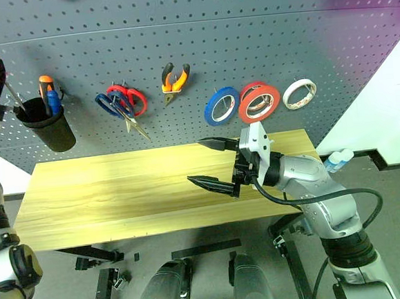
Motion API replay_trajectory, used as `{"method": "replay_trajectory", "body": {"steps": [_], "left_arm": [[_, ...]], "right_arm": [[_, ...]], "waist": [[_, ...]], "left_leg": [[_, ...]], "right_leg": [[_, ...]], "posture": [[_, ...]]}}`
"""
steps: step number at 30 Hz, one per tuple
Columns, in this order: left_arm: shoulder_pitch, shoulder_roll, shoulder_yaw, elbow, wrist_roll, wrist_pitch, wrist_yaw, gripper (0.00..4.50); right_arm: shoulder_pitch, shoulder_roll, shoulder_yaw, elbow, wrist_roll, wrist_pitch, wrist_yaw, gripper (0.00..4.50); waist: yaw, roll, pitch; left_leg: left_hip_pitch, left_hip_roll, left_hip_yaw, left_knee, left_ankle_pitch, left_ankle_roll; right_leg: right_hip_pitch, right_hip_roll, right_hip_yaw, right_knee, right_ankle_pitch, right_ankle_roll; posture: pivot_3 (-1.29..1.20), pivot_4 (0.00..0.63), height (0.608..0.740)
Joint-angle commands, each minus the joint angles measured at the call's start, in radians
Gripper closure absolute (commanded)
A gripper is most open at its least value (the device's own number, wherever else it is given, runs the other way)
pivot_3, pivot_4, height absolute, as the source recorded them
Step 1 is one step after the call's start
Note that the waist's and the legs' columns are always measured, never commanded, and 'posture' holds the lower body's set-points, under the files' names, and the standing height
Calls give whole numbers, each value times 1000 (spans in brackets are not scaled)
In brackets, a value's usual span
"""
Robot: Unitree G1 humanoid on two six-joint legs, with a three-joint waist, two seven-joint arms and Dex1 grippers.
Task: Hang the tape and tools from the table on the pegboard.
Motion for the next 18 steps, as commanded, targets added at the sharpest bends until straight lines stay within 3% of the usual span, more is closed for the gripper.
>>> {"method": "replay_trajectory", "body": {"steps": [1,12,18], "left_arm": [[0,7,9,-11,-4,-29,-7,3698],[40,3,14,-31,-7,-16,10,32],[58,-5,2,-88,-22,20,17,32]], "right_arm": [[3,0,-12,-41,8,-16,-5,0],[-3,0,-8,-35,4,-18,-5,0],[-2,1,-7,-34,0,-20,-7,0]], "waist": [[0,-1,-1],[-2,0,-6],[-1,0,-6]], "left_leg": [[0,0,0,0,-2,3],[1,0,0,4,-2,3],[2,0,0,7,-2,3]], "right_leg": [[0,0,0,0,0,0],[1,1,0,3,1,0],[3,1,0,3,2,0]], "posture": [[8,96,740],[16,97,740],[15,98,740]]}}
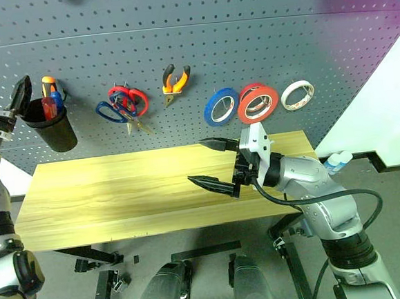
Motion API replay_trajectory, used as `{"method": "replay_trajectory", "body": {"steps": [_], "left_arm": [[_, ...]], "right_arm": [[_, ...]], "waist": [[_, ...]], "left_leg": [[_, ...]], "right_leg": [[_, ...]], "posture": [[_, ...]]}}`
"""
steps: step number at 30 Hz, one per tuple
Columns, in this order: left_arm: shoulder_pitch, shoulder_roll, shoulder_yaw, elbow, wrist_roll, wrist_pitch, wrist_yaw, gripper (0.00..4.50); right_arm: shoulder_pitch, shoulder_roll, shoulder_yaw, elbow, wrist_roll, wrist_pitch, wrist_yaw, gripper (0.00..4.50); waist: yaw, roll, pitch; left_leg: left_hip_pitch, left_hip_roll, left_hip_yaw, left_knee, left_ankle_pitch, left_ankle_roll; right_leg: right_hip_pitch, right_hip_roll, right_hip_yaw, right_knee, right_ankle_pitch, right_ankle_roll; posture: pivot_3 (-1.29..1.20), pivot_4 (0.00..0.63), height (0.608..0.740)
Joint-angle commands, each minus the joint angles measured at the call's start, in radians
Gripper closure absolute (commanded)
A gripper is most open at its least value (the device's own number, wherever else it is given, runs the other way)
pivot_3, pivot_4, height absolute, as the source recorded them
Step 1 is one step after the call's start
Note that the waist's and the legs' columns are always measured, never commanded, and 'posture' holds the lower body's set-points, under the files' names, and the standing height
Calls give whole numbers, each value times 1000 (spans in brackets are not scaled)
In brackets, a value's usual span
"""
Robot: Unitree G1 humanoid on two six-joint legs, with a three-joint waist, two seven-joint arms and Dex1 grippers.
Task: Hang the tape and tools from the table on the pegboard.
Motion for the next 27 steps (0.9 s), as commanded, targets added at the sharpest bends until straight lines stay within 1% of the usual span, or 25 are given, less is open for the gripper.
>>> {"method": "replay_trajectory", "body": {"steps": [1,4,8,12,14,16,18,21,27], "left_arm": [[14,1,2,-104,-34,32,-4,32],[74,-7,-16,-224,-91,122,-42,32],[216,-3,-44,-398,-143,236,-93,32],[343,-1,-90,-496,-78,236,-102,32],[381,-2,-110,-491,-22,200,-96,32],[404,-13,-112,-454,5,170,-96,32],[423,-18,-113,-399,37,132,-99,32],[475,-15,-132,-309,123,26,-112,32],[549,-40,-137,-234,160,-75,-127,32]], "right_arm": [[-8,3,-8,-32,1,-21,-4,0],[-4,3,-13,-31,-5,-25,-12,0],[6,5,-23,-22,-28,-44,-32,0],[37,6,-26,12,-78,-92,-55,0],[56,11,-30,35,-113,-130,-72,0],[84,16,-41,81,-154,-177,-97,0],[119,12,-48,129,-205,-236,-115,0],[190,8,-71,190,-268,-333,-142,0],[354,-4,-141,216,-292,-434,-155,0]], "waist": [[0,0,0],[0,0,0],[-4,4,-3],[-3,6,-5],[0,8,-6],[2,9,-6],[4,10,-8],[3,15,-11],[5,16,-12]], "left_leg": [[0,0,0,1,0,0],[0,0,0,3,0,0],[0,0,0,4,-1,2],[2,1,0,4,-1,2],[4,1,0,3,-1,1],[6,1,1,3,-1,2],[9,1,1,3,-1,2],[12,1,1,2,-1,2],[12,2,2,2,-2,3]], "right_leg": [[0,0,0,0,0,0],[1,0,0,0,1,0],[2,0,1,0,1,1],[3,0,1,0,1,0],[5,0,1,0,1,0],[8,1,1,0,1,0],[11,1,1,-1,1,-1],[15,1,1,-5,0,-1],[15,0,2,-6,1,-1]], "posture": [[15,98,740],[11,96,740],[8,93,740],[20,96,740],[22,96,740],[22,98,740],[18,99,740],[18,99,740],[15,99,740]]}}
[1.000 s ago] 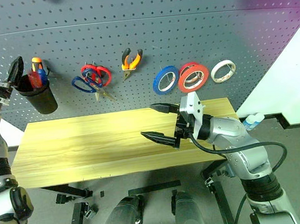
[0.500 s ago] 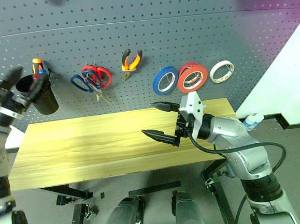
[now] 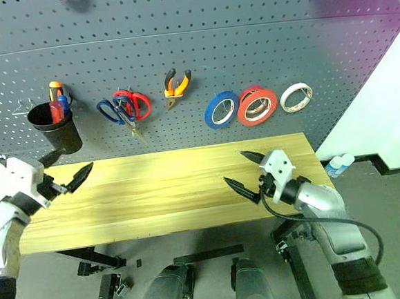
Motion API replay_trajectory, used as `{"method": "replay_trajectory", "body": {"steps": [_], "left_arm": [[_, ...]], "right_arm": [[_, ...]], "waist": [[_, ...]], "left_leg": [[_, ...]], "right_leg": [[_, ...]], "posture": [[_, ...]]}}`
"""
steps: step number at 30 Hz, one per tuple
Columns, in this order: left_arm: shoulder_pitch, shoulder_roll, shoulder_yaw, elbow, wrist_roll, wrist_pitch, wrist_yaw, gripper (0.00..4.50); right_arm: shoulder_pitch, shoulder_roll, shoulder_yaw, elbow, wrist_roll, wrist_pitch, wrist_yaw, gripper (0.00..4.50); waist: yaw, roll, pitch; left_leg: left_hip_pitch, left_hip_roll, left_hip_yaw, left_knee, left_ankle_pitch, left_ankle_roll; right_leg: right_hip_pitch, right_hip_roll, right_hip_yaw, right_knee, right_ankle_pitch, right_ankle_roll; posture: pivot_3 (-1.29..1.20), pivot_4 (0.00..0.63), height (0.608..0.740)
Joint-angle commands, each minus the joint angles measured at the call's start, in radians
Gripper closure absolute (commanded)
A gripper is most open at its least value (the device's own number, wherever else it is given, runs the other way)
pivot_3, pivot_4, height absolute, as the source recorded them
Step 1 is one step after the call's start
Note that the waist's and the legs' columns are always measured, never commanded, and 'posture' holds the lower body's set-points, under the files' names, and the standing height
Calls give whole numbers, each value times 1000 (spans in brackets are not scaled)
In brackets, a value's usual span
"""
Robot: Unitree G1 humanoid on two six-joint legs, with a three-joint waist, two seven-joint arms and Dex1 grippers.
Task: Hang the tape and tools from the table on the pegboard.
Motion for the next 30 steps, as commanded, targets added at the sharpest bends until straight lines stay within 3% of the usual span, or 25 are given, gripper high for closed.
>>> {"method": "replay_trajectory", "body": {"steps": [1,11,17,30], "left_arm": [[23,-11,4,13,22,-77,1,32],[105,-76,-90,-10,81,-147,-7,32],[100,-121,-160,-48,103,-156,7,32],[140,-119,-294,10,219,-285,-12,32]], "right_arm": [[76,-11,-64,-11,-9,-67,-12,0],[289,37,-140,-10,12,-99,-56,0],[287,49,-124,-19,10,-99,-68,0],[252,65,-101,0,-11,-100,-82,0]], "waist": [[2,1,-2],[-3,9,-13],[-1,13,-19],[-1,15,-20]], "left_leg": [[0,0,0,0,0,0],[1,2,0,0,-1,0],[2,2,1,0,-1,0],[1,2,1,0,-1,0]], "right_leg": [[0,0,0,0,0,0],[2,0,0,-2,-2,-4],[3,0,1,-3,-5,-2],[3,0,1,-3,-5,-2]], "posture": [[15,99,740],[-1,93,740],[-13,91,740],[-30,90,740]]}}
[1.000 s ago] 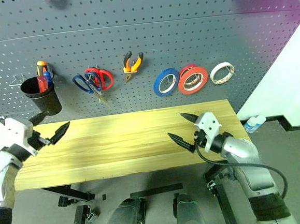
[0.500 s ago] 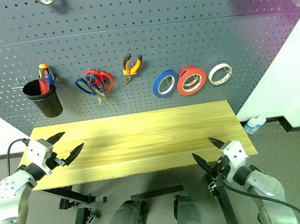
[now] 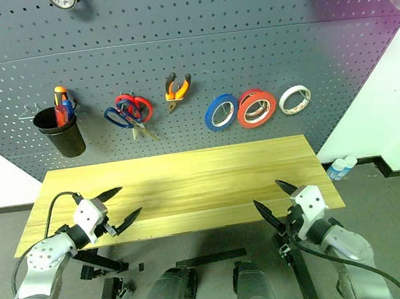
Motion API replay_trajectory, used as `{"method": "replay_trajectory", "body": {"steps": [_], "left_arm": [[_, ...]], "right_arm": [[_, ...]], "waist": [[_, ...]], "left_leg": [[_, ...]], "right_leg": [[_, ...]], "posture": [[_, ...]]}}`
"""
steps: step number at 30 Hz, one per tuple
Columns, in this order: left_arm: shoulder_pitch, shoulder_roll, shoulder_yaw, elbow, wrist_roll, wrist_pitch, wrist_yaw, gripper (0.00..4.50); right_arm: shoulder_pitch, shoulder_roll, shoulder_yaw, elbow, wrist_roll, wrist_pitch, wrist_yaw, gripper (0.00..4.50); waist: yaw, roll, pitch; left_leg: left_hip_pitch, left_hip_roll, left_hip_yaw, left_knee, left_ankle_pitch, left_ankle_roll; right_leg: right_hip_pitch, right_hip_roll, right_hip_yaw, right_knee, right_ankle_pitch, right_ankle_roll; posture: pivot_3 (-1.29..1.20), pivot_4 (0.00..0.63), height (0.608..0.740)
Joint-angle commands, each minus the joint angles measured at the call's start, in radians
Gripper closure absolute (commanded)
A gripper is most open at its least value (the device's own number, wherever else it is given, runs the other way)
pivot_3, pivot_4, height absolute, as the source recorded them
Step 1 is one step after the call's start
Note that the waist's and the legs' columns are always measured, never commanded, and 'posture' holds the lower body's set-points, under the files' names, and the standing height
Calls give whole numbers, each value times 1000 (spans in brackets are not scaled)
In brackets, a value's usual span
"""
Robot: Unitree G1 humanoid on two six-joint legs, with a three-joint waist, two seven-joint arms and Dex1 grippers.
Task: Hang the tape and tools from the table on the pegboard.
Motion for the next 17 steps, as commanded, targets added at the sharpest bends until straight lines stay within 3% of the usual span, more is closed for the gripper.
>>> {"method": "replay_trajectory", "body": {"steps": [1,17], "left_arm": [[-8,4,-12,2,6,-32,6,32],[-11,-7,-4,28,-26,-41,39,32]], "right_arm": [[-12,5,1,-7,-3,-18,-4,0],[-7,-5,3,35,-13,3,3,0]], "waist": [[-1,1,0],[-2,1,-1]], "left_leg": [[0,0,0,0,0,0],[0,0,0,0,-2,-2]], "right_leg": [[0,0,0,0,0,0],[0,0,0,-1,-1,0]], "posture": [[-30,90,740],[-32,90,740]]}}
